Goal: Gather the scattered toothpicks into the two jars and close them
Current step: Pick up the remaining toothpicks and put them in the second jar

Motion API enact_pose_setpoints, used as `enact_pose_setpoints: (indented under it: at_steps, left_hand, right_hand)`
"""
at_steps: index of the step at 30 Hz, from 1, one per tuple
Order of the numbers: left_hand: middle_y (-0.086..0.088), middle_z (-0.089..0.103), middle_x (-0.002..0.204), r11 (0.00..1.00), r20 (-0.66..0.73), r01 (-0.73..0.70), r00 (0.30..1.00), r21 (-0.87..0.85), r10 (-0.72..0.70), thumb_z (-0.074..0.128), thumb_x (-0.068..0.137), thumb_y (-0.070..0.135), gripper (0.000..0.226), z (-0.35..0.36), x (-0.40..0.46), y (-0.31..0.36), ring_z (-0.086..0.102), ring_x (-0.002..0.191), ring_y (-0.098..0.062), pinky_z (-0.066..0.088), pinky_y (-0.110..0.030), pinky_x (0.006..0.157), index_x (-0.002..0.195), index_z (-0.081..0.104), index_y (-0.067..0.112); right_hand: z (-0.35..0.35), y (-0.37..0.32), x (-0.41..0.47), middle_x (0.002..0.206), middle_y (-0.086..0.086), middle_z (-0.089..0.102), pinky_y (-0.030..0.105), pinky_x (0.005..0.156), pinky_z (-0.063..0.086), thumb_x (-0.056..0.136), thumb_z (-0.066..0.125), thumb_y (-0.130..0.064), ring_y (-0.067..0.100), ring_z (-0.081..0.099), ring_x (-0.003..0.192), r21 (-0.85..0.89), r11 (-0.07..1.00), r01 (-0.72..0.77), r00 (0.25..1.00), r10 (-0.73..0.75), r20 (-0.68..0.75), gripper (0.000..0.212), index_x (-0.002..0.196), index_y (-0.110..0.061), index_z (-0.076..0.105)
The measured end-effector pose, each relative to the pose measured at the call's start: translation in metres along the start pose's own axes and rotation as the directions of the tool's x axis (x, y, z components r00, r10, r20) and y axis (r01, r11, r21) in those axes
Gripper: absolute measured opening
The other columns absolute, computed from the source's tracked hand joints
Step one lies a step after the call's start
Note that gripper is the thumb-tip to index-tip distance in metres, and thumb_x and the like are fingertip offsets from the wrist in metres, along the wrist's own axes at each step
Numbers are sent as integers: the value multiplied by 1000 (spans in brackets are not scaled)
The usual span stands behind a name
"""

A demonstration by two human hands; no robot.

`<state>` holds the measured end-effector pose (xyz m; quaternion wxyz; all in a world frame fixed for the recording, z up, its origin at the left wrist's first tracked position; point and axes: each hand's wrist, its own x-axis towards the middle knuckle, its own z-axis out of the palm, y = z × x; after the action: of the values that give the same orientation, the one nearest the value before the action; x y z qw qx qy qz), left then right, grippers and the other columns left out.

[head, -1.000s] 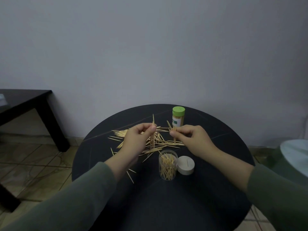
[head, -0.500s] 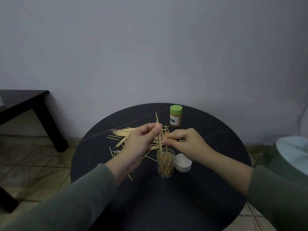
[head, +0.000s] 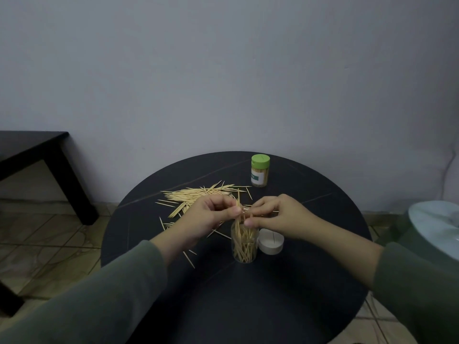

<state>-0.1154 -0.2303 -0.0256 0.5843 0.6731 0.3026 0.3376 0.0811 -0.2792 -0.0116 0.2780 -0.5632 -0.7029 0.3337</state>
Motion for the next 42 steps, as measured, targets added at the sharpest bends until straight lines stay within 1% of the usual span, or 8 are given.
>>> enact_pose_setpoints:
  at_steps: [5,9,14,28,32,36,39,42]
  left_hand:
    - [2,70,86,963,100,-50,995,267,24,75,79,16,7,-17,1,-4,61,83,-9,47,-25,78,85,74,19]
    - [9,70,96,904,108,-141,988,405,106,71,78,42,27,-18,-1,4,62,89,-3,45,-16,75,100,73,25]
    - [9,72,90,865,12,-139,988,482,152,67,84,40,17,-14,0,7,64,89,-18,52,-42,83,90,75,26]
    - [22,58,108,578,306,-391,921,716,242,43,76,33,43,-7,0,15,47,105,-3,36,-20,90,104,75,28]
    - [26,61,106,645,266,-342,939,683,216,50,73,13,34,-12,1,14,48,105,-4,39,-25,90,81,79,29]
    - [19,64,105,757,73,-235,968,610,242,53,87,5,38,-14,1,12,55,102,0,42,-18,81,98,73,36]
    - [19,62,102,687,-31,-83,988,722,152,59,93,18,25,-21,7,6,53,83,7,39,-11,68,110,64,35]
    - [15,62,107,530,-29,81,994,844,-106,71,84,36,29,-33,11,-5,56,99,-1,46,-22,87,111,62,33]
  right_hand:
    - [-3,-6,-4,95,-17,66,16,70,40,58,69,-66,-2,57,82,-99,994,-44,998,48,36,65,118,-42,65]
    - [-3,-10,-7,92,-20,61,30,86,37,45,61,-79,1,51,84,-267,962,-49,989,84,119,85,123,-45,60]
    - [1,-8,-5,103,-5,69,37,97,40,40,55,-88,7,57,98,-295,955,-29,986,76,151,86,111,-41,69]
    - [-1,-9,-1,99,6,69,28,80,35,41,58,-84,16,59,90,-321,947,2,987,49,150,80,97,-29,74]
    - [-4,-12,0,119,-13,63,37,102,37,52,66,-76,7,51,110,-382,924,-20,978,97,184,79,123,-42,61]
    - [-11,-10,3,130,-12,55,39,107,31,70,70,-64,12,42,121,-551,834,22,960,136,243,69,133,-46,50]
    - [-19,-2,4,125,-18,53,41,106,34,85,66,-42,10,46,114,-569,822,27,962,134,239,44,126,-51,53]
    - [-18,5,10,126,-17,55,39,108,34,91,61,-28,6,50,112,-608,794,-7,986,109,130,35,121,-45,60]
